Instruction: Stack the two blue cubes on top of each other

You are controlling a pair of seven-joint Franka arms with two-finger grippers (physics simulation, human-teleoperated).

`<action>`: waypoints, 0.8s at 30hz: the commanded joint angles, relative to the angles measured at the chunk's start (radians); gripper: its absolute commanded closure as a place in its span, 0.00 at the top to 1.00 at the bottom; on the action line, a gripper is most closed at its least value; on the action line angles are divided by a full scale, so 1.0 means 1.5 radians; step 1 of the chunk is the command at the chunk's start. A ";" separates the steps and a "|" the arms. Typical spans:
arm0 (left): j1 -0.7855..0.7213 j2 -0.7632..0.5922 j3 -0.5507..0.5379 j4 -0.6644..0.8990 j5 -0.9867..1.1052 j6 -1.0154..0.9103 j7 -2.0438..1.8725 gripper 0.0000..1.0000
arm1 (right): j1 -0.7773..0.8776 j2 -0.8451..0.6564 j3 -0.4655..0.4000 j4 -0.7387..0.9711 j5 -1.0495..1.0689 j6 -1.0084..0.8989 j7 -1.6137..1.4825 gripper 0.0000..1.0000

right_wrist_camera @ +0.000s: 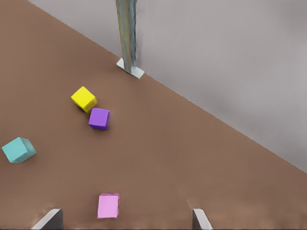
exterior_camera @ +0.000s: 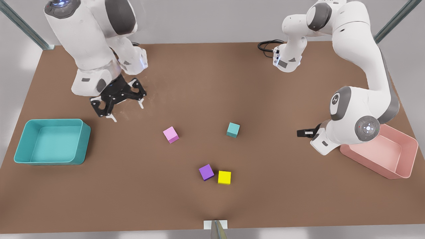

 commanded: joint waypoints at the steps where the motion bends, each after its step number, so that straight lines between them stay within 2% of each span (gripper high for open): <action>1: 0.021 0.014 -0.001 -0.036 0.018 0.069 -0.006 1.00 | -0.088 -0.030 -0.022 -0.089 0.026 -0.275 -0.018 1.00; 2: 0.065 0.034 -0.002 -0.036 0.018 0.099 0.033 1.00 | -0.099 -0.142 -0.024 -0.314 0.018 -0.089 -0.012 1.00; 3: 0.093 0.044 -0.002 -0.038 0.017 0.128 0.075 1.00 | -0.103 -0.183 -0.024 -0.484 0.018 0.118 0.011 1.00; 5: 0.111 0.057 -0.001 -0.046 0.019 0.139 0.079 1.00 | -0.109 -0.094 -0.023 -0.479 0.008 0.141 0.114 1.00; 7: 0.115 0.049 -0.001 -0.062 0.055 0.138 0.132 1.00 | -0.124 -0.055 -0.019 -0.483 -0.016 0.136 0.107 1.00; 8: 0.126 0.029 -0.004 -0.093 0.061 0.149 0.181 1.00 | -0.138 -0.069 -0.018 -0.486 -0.021 0.120 0.051 1.00; 9: 0.136 -0.028 -0.007 -0.208 0.074 0.239 0.210 1.00 | -0.140 -0.127 -0.021 -0.443 -0.025 0.040 0.034 1.00; 10: 0.152 -0.063 -0.007 -0.306 0.102 0.335 0.218 1.00 | -0.131 -0.096 -0.020 -0.277 -0.025 -0.082 0.035 1.00; 11: 0.189 -0.070 -0.015 -0.344 0.102 0.358 0.225 1.00 | -0.136 -0.077 -0.020 -0.228 -0.025 -0.110 0.035 1.00; 12: 0.224 -0.106 -0.053 -0.419 0.101 0.418 0.225 1.00 | -0.139 -0.079 -0.020 -0.233 -0.025 -0.122 0.035 1.00; 14: 0.251 -0.111 -0.053 -0.483 0.111 0.507 0.225 1.00 | -0.139 -0.076 -0.020 -0.232 -0.027 -0.125 0.037 1.00; 17: 0.265 -0.091 -0.053 -0.502 0.112 0.551 0.226 1.00 | -0.130 -0.080 -0.012 -0.227 -0.063 -0.128 0.035 1.00; 24: 0.277 -0.042 -0.053 -0.502 0.141 0.616 0.226 1.00 | -0.130 -0.074 -0.005 -0.226 -0.040 -0.110 0.034 1.00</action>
